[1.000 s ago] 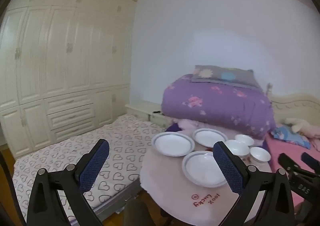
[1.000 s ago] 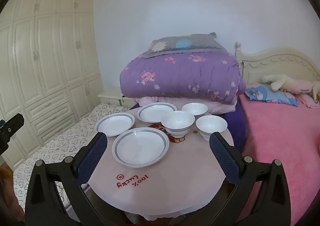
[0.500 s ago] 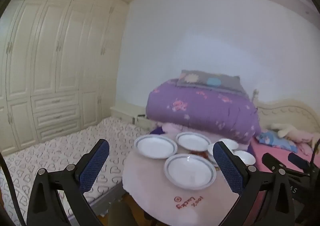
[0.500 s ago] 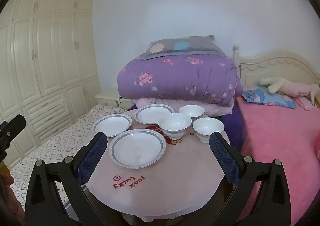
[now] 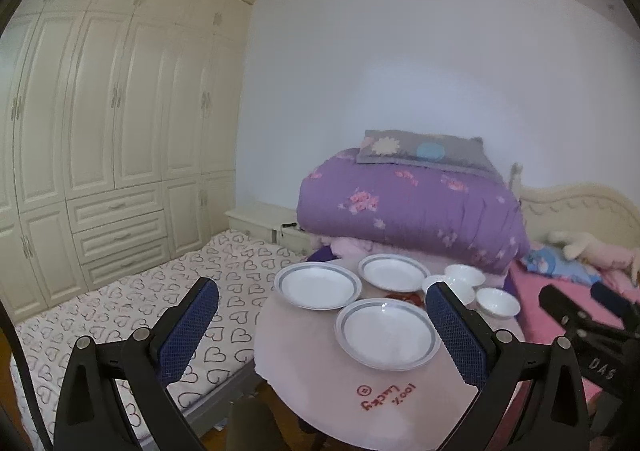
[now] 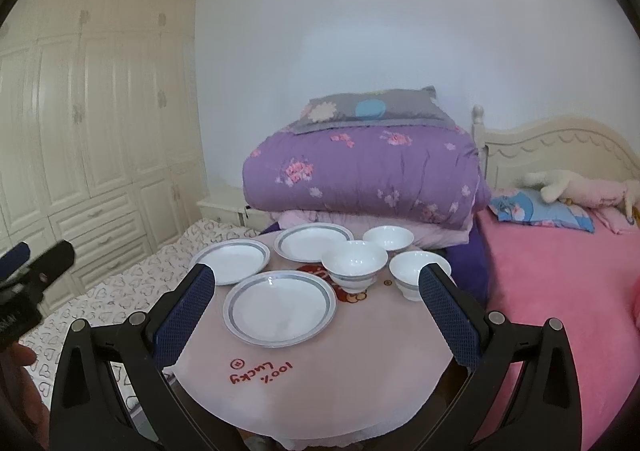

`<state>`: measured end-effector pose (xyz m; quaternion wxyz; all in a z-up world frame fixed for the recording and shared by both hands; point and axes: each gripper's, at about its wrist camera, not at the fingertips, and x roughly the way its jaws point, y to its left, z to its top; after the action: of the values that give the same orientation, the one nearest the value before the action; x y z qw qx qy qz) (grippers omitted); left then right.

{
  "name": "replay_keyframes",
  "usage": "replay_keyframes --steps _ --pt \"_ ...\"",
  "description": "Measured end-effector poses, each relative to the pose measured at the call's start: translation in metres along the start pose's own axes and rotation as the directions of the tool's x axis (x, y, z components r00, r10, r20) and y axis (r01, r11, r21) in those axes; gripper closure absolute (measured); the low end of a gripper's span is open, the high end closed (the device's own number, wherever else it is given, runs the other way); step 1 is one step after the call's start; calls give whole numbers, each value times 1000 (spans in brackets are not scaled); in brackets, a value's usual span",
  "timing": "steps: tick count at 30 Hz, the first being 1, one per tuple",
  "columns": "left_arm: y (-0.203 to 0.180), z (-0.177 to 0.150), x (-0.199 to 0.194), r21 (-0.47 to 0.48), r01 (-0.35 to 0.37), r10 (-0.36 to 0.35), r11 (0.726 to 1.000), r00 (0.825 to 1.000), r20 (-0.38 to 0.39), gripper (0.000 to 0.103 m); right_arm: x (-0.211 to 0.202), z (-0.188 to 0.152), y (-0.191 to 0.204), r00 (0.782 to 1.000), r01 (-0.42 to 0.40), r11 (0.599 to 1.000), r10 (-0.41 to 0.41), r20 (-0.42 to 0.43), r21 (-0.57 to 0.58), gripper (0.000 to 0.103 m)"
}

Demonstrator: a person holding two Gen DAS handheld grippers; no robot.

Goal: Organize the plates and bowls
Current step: 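Move both grippers toward the large grey-rimmed plate on the table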

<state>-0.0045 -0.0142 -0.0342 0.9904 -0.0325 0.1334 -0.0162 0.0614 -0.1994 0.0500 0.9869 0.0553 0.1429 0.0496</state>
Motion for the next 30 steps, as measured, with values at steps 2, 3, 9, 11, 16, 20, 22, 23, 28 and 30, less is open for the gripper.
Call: replay_keyframes --steps 2,3,9,11,16,20,22,23,28,30 --pt "-6 -1 4 7 4 -4 1000 1000 -4 1 -2 1 0 1000 -3 1000 2 13 10 0" --pt "-9 -1 5 10 6 -6 1000 1000 -7 1 -3 2 -1 1000 -5 1000 5 17 13 0" --pt "5 23 8 -7 18 -18 1000 999 -26 1 -5 2 -3 1000 -5 1000 4 26 22 0" --pt "7 26 11 -11 22 -22 1000 999 -37 1 -3 2 -4 1000 -6 1000 6 24 22 0" --pt "10 31 22 -15 32 -33 999 998 -57 1 2 0 -6 1000 3 1000 -3 19 15 0" --pt "12 32 39 -21 42 -43 999 996 -74 1 11 2 -10 1000 10 1000 -10 9 8 0" --pt "11 34 47 -27 49 -52 998 995 -82 1 17 2 -12 1000 8 1000 -8 1 9 0" --pt "12 36 52 -30 52 -55 998 995 -85 1 21 3 -14 1000 10 1000 -10 -4 9 0" --pt "12 36 75 -30 58 -60 998 994 -90 1 37 3 -17 1000 14 1000 -14 -10 1 0" --pt "12 35 87 -29 60 -62 998 993 -100 1 46 3 -19 1000 14 1000 -14 -16 0 0"
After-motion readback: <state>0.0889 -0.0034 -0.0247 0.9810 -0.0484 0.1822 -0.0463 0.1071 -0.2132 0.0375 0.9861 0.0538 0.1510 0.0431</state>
